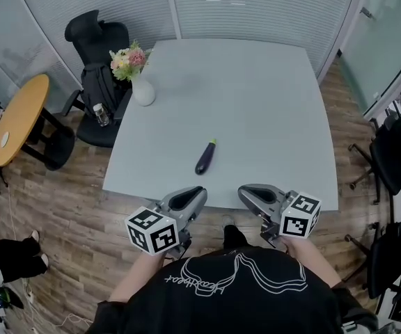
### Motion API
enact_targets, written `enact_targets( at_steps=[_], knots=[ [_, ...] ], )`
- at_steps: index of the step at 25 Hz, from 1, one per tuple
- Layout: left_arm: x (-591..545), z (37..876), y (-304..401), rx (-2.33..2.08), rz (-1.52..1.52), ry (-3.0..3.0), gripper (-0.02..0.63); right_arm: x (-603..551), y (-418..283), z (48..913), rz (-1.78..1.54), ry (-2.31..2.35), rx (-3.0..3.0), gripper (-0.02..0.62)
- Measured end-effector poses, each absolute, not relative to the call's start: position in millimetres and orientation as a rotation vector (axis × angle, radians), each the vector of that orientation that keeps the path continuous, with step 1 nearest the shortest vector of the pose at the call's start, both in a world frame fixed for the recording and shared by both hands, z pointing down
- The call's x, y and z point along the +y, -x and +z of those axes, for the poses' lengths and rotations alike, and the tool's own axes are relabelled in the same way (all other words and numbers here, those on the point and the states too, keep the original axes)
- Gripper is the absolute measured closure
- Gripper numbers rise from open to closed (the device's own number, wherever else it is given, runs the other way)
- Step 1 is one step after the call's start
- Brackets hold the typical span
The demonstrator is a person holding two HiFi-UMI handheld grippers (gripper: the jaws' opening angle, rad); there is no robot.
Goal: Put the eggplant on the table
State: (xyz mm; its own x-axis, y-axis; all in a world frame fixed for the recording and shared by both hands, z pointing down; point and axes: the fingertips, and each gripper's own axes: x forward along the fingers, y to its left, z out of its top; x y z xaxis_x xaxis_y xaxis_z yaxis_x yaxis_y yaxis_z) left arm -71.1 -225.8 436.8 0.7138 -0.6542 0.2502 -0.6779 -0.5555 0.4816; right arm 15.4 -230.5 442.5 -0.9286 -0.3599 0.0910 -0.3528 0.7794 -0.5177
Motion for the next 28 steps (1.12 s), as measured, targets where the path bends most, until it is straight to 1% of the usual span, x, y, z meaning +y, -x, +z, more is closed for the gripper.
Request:
enact_targets(
  at_steps=[4, 7, 14, 28],
  knots=[
    [-210, 432, 68, -0.999, 0.077, -2.411, 0.580, -216, -8, 438, -0.784, 0.597, 2.996, 0.587],
    [-204, 430, 69, -1.007, 0.077, -2.423, 0.584, -210, -7, 439, -0.760, 0.629, 3.012, 0.588],
    [-199, 425, 67, -1.012, 0.060, -2.435, 0.586, -198, -5, 441, -0.762, 0.601, 3.011, 0.588],
    [-216, 424, 65, -1.016, 0.079, -2.437, 0.586, -215, -3, 441, -0.767, 0.607, 3.020, 0.588]
  ],
)
